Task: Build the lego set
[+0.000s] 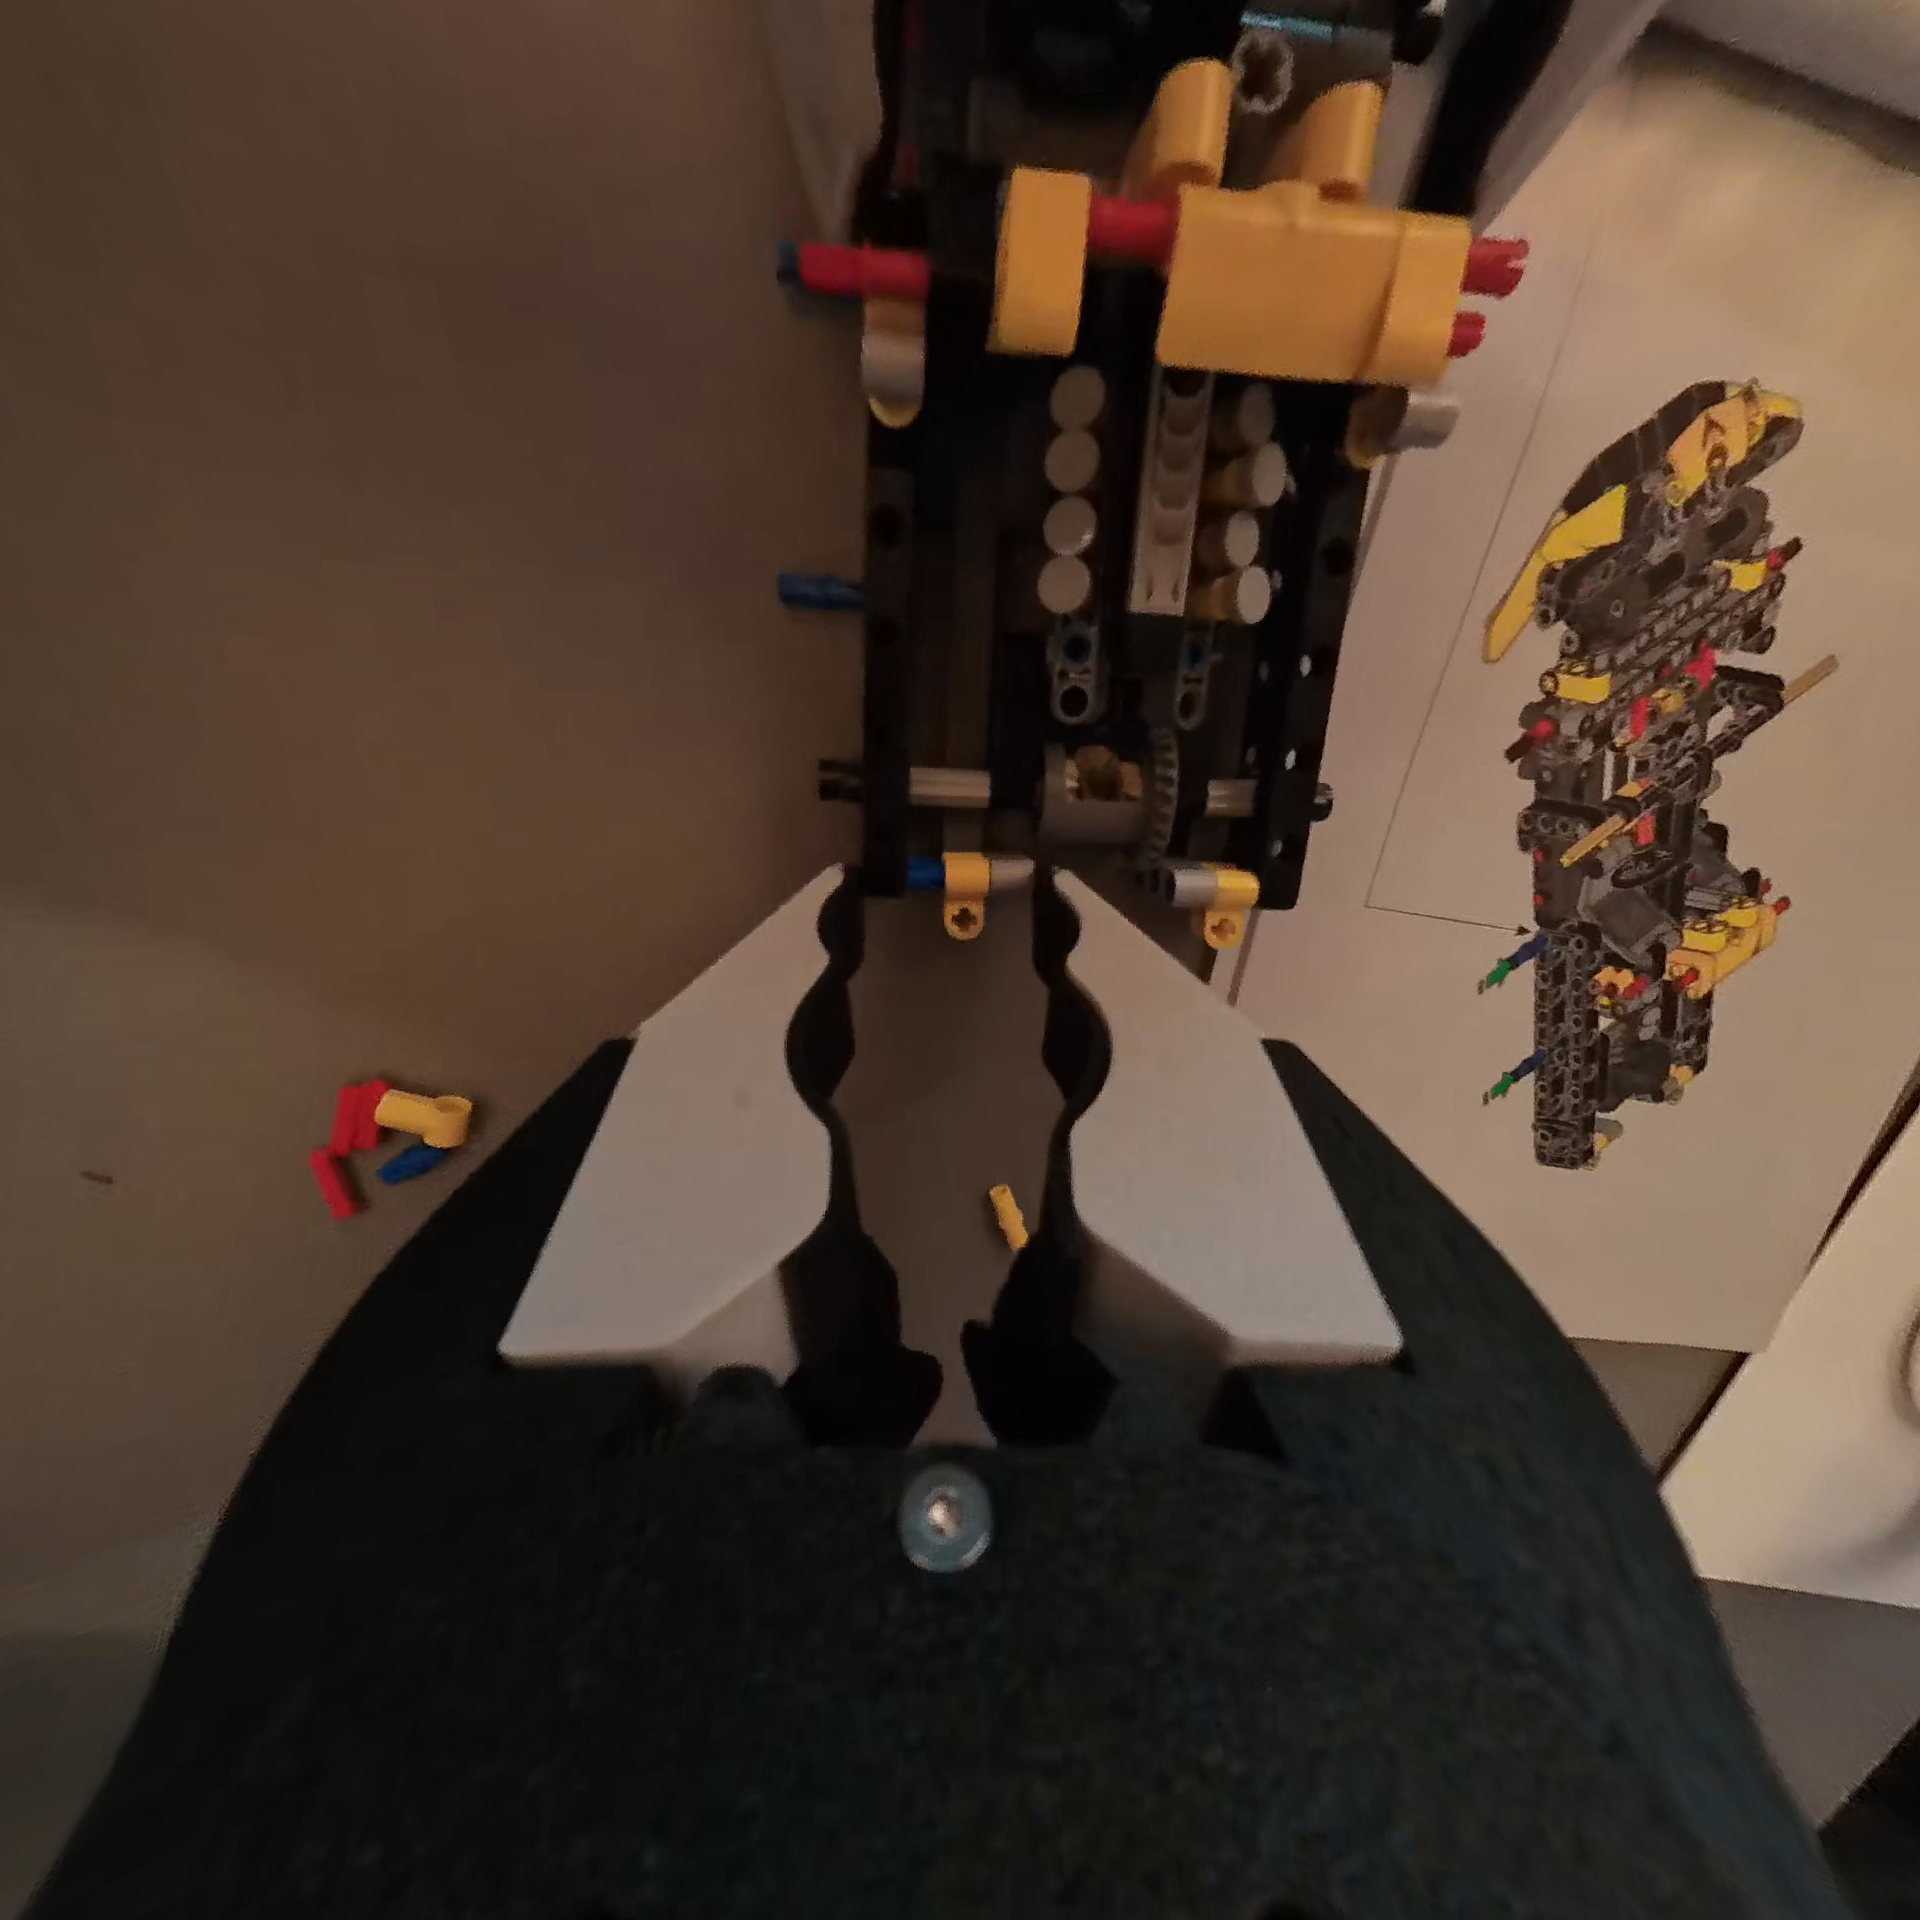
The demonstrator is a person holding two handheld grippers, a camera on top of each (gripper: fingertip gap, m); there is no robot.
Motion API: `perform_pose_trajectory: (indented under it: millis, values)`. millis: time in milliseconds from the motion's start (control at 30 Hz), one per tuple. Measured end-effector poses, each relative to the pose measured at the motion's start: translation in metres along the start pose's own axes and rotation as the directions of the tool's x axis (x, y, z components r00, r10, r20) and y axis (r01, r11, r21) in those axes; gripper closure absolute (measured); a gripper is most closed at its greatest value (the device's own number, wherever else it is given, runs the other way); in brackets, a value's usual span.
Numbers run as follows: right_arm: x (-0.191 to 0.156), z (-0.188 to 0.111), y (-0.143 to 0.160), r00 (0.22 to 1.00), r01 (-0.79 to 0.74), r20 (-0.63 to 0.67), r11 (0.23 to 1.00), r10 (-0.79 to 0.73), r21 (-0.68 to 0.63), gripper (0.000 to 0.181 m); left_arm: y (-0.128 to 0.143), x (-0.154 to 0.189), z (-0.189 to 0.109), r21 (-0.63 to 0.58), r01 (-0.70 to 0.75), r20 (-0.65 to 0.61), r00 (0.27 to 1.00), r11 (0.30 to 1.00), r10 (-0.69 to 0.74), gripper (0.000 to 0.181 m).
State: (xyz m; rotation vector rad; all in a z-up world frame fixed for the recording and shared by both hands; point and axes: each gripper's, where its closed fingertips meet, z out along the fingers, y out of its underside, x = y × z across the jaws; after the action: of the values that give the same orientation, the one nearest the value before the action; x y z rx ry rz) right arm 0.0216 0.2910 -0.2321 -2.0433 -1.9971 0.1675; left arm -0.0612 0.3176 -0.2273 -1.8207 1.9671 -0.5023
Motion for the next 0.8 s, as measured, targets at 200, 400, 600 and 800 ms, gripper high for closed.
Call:
perform_pose_trajectory:
  millis: [200, 400, 600, 800]
  values:
    - [-0.0020, 0.0003, 0.0002, 0.999, -0.015, 0.042, 0.999, 0.017, -0.041, 0.150, -0.0001, 0.0011, 0.0002, -0.003, -0.012, 0.002, 1.000, 1.000, 0.012, 0.098]
    - [-0.0020, 0.0003, 0.0009, 0.998, -0.032, 0.052, 0.998, 0.034, -0.045, 0.150, -0.0002, 0.0008, 0.0004, -0.008, -0.007, 0.007, 1.000, 1.000, 0.007, 0.098]
    - [-0.0023, -0.0001, 0.0010, 1.000, 0.012, 0.021, 1.000, -0.012, 0.000, 0.151, -0.0002, 0.0000, 0.0001, -0.004, 0.004, -0.004, 1.000, 1.000, -0.004, 0.100]
    - [-0.0016, 0.0002, -0.0003, 0.995, -0.100, 0.035, 0.991, 0.098, 0.090, 0.151, -0.0002, 0.0001, 0.0001, -0.001, 0.004, -0.001, 1.000, 1.000, -0.004, 0.100]
